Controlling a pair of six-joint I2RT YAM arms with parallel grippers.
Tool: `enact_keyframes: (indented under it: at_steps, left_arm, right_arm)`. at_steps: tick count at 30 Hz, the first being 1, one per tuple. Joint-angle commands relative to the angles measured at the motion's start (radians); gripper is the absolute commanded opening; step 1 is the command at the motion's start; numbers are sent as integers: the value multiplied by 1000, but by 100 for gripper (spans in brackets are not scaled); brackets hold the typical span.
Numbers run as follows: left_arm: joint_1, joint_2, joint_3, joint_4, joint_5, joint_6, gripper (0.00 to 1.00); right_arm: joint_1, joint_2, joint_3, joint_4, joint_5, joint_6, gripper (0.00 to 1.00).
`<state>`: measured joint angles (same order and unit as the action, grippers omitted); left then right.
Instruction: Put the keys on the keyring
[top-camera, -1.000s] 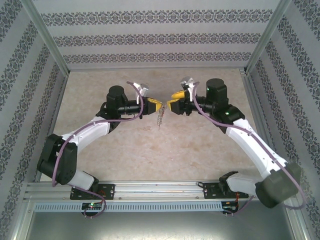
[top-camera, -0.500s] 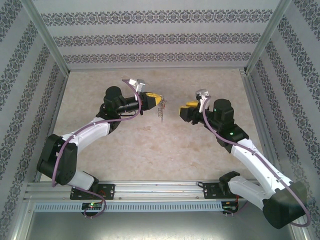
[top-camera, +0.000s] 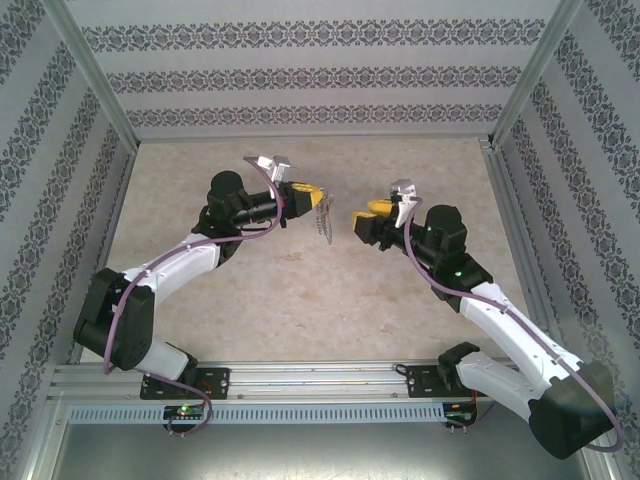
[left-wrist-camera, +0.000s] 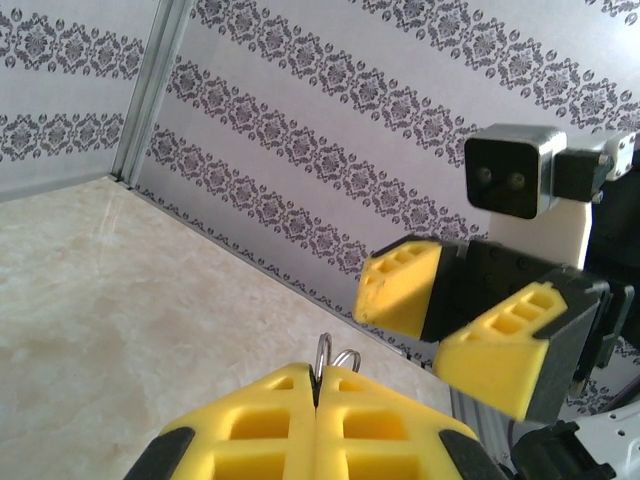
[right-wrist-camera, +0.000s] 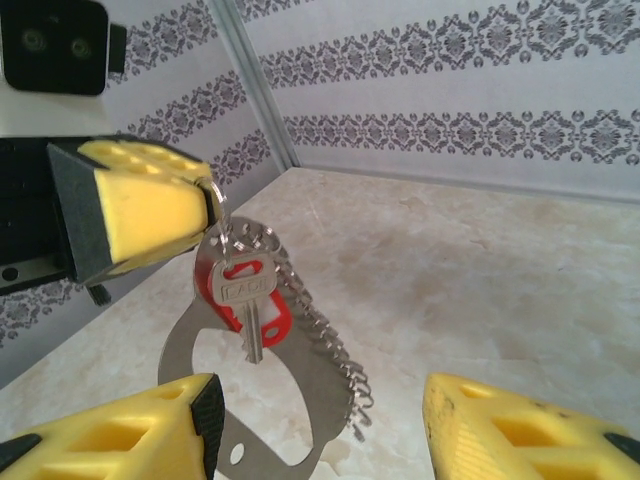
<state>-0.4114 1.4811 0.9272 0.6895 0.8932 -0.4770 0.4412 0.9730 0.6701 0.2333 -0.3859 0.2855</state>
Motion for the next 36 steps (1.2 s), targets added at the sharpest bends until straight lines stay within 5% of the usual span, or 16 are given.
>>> enact_keyframes:
  at_steps: [1, 15, 29, 36]
  left_arm:
    - [-8, 11, 63, 65, 27, -45, 0]
    - [-12, 45, 53, 180, 44, -133, 0]
    - [-12, -18, 51, -34, -11, -12, 0]
    - [-13, 4, 74, -54, -14, 3, 0]
  right_arm:
    - [36, 22, -11, 74, 37, -22, 55]
    - [79, 87, 32, 123, 110, -55, 54]
    - [-30, 147, 132, 164, -299, 24, 42]
    - [-53, 172, 162, 172, -397, 43, 42]
